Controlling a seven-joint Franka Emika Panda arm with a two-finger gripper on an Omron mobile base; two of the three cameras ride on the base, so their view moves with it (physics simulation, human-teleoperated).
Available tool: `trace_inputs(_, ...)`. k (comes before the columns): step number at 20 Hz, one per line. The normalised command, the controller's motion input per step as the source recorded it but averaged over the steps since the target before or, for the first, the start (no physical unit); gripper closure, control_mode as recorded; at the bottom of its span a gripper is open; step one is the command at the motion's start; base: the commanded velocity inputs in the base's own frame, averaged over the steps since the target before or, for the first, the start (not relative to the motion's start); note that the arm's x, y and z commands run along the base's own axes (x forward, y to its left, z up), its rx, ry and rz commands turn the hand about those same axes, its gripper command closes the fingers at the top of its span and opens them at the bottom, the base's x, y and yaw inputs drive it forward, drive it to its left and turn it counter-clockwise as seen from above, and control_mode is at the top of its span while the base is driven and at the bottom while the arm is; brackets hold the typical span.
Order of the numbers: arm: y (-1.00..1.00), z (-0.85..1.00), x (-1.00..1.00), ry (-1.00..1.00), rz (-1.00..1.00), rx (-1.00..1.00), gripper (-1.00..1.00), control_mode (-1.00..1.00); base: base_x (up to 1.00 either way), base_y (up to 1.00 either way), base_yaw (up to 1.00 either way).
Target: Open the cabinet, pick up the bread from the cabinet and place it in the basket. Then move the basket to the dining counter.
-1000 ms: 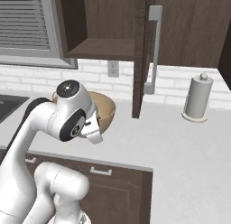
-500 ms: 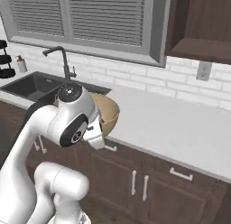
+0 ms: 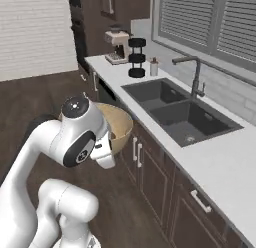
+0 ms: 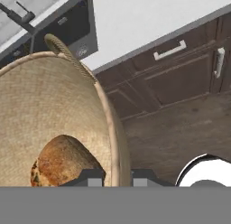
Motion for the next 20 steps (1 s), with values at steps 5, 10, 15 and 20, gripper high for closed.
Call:
trace_inputs(5, 0.0, 0.0, 0.0, 0.0, 0.0, 0.0, 1.0, 1.0, -0.16, 0.05, 1.0)
trace_inputs(10, 0.0, 0.0, 0.0, 0.0, 0.0, 0.0, 1.0, 1.0, -0.08, 0.0, 1.0)
trace_inputs(15, 0.0, 0.0, 0.0, 0.0, 0.0, 0.0, 1.0, 1.0, 0.0, 0.02, 0.99)
trace_inputs(20, 0.0, 0.0, 0.0, 0.0, 0.0, 0.0, 1.0, 1.0, 0.2, 0.72, 0.57)
